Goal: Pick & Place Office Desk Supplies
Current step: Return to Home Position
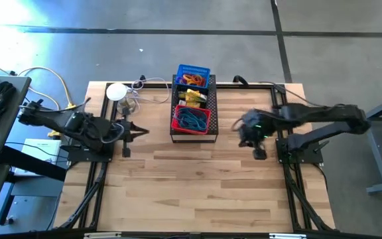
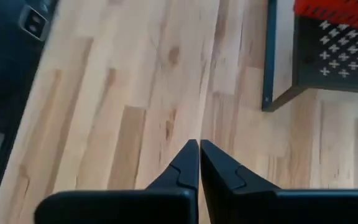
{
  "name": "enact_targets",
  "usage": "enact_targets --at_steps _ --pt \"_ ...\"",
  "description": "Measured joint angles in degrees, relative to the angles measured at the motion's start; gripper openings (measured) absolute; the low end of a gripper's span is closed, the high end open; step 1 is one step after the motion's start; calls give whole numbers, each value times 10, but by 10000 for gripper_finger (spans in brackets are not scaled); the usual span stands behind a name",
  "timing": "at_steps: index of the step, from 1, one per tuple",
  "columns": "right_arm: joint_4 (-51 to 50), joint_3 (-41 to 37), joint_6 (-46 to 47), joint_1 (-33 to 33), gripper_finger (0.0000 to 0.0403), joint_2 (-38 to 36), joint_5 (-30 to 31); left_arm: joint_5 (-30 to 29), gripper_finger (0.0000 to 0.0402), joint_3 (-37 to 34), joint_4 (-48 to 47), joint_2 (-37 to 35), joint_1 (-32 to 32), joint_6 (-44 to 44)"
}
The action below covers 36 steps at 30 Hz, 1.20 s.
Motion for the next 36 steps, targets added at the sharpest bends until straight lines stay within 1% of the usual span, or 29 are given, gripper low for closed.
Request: enact_targets --at_steps 2,4,8,10,13,16,19,21,24,28,31,36 --pt "36 -38 25 20 3 -59 11 -16 6 0 -3 -25 -3 17" --pt "86 -79 44 37 2 -130 7 -17 4 0 -17 -62 -4 35" --pt "241 -179 51 66 2 -252 3 -17 1 0 -37 -134 8 56" --pt "295 -236 50 75 2 -311 5 -7 1 0 -30 -167 15 36" --pt "389 -316 29 75 2 -382 44 -10 1 0 -30 -205 21 -20" --pt "457 -402 21 75 2 -438 47 -11 0 -6 -31 -236 23 -63" --pt "520 -476 21 75 2 -479 44 -1 0 -27 -34 -258 23 -71" --pt "562 -517 27 75 2 -500 32 0 0 -45 -35 -270 23 -71" --pt "596 -568 39 75 2 -522 16 0 0 -75 -24 -279 23 -73" --pt "686 -633 32 75 2 -537 22 1 0 -104 2 -281 23 -89" --pt "670 -638 26 75 2 -539 33 1 0 -114 4 -282 23 -109" --pt "676 -638 11 75 2 -543 34 1 0 -121 5 -281 23 -141"
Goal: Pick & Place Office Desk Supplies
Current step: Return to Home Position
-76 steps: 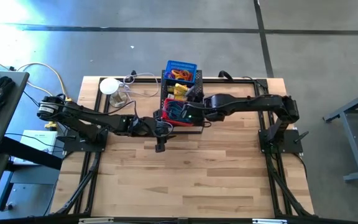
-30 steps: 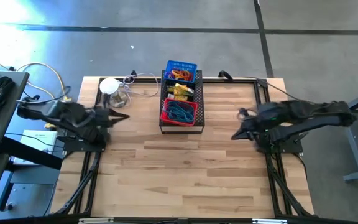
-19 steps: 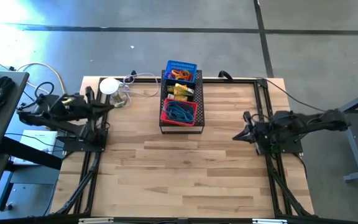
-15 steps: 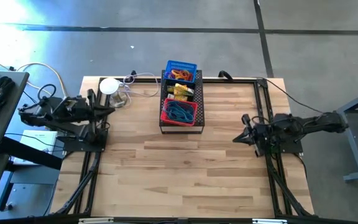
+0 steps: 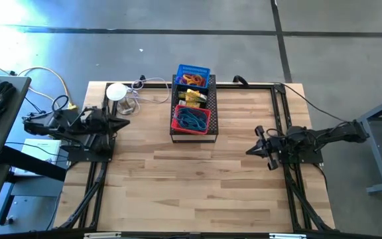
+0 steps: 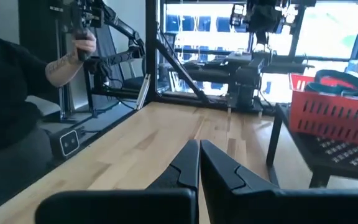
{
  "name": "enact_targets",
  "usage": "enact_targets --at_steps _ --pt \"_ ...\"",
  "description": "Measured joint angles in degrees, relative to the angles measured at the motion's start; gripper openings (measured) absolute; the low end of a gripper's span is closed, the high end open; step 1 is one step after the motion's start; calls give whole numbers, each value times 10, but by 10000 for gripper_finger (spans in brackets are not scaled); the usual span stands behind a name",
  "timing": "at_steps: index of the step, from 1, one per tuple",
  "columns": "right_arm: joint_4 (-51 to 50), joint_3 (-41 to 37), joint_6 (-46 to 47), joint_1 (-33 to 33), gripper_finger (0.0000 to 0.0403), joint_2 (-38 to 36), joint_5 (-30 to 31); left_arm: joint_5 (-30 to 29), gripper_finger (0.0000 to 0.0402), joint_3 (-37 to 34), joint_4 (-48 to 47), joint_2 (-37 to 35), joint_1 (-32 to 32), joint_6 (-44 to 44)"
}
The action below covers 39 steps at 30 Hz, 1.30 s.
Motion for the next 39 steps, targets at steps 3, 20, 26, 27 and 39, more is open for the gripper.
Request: enact_targets --at_steps 3,20,26,27,39 --pt "-7 0 -14 0 2 -3 0 0 0 -10 3 0 0 -6" --pt "-99 0 -18 0 2 4 85 174 0 -200 234 0 0 56" --pt "-99 0 -18 0 2 4 86 179 0 -270 334 0 0 99" --pt "-99 0 -18 0 2 4 86 179 0 -277 342 0 0 102" --pt "-99 -1 -18 0 2 4 86 171 0 -336 371 0 12 154"
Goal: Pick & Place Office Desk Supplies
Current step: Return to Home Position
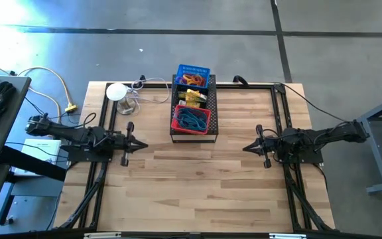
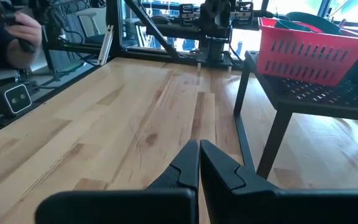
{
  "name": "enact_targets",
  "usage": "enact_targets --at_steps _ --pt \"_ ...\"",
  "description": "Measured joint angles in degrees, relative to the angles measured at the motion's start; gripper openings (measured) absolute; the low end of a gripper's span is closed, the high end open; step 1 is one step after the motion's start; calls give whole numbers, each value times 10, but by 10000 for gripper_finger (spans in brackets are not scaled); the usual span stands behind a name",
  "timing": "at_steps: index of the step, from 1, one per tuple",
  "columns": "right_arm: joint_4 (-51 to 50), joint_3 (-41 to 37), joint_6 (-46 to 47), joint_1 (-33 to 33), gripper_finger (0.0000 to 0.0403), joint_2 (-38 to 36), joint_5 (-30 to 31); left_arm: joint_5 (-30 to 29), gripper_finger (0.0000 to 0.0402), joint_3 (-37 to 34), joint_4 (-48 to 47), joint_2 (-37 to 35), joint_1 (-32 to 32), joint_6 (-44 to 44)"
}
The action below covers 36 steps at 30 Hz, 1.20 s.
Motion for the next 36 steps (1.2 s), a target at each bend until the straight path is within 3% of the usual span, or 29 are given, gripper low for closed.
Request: enact_targets --at_steps 7,12,18,25,36 --pt "0 0 0 0 2 0 0 -10 0 -1 -22 0 31 31" --pt "0 0 0 0 2 0 1 -65 0 -2 -59 1 69 -80" --pt "0 0 0 0 2 0 1 -21 0 -2 -64 36 92 -103" --pt "0 0 0 0 2 0 1 -29 0 -2 -62 74 108 2" --pt "0 -1 0 0 2 0 1 -29 0 -2 -61 82 109 5"
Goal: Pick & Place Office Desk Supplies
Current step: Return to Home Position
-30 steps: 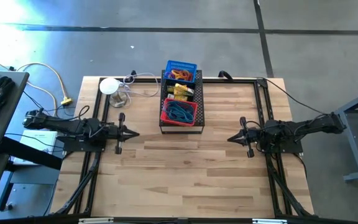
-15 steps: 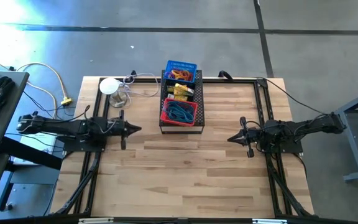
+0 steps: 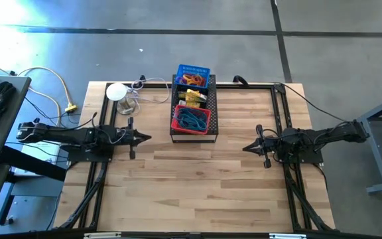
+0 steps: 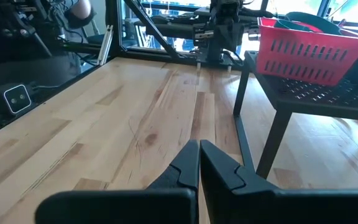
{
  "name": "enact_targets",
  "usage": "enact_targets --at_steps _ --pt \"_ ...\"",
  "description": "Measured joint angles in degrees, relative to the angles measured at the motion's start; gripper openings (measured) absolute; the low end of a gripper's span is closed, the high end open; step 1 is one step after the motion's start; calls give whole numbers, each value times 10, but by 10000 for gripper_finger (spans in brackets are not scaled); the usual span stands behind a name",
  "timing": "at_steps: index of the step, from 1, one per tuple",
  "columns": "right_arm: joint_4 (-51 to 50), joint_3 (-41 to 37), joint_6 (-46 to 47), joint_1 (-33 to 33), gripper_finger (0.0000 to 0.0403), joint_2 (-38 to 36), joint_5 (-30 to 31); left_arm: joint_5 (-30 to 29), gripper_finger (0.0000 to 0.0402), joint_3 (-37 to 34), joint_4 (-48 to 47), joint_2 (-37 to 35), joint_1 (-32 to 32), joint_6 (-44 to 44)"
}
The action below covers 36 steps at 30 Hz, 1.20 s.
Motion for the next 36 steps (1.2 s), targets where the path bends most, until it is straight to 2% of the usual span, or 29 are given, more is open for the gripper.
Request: enact_targets --at_steps 4,8,18,36 --pt "0 0 0 0 2 0 0 -10 0 0 0 -7 -28 0" --pt "0 0 0 0 2 0 0 -9 0 0 0 -49 -50 0" --pt "0 0 0 0 2 0 0 -10 0 0 2 -178 -23 0" --pt "2 0 0 0 2 0 1 -10 0 0 31 -175 -14 0"
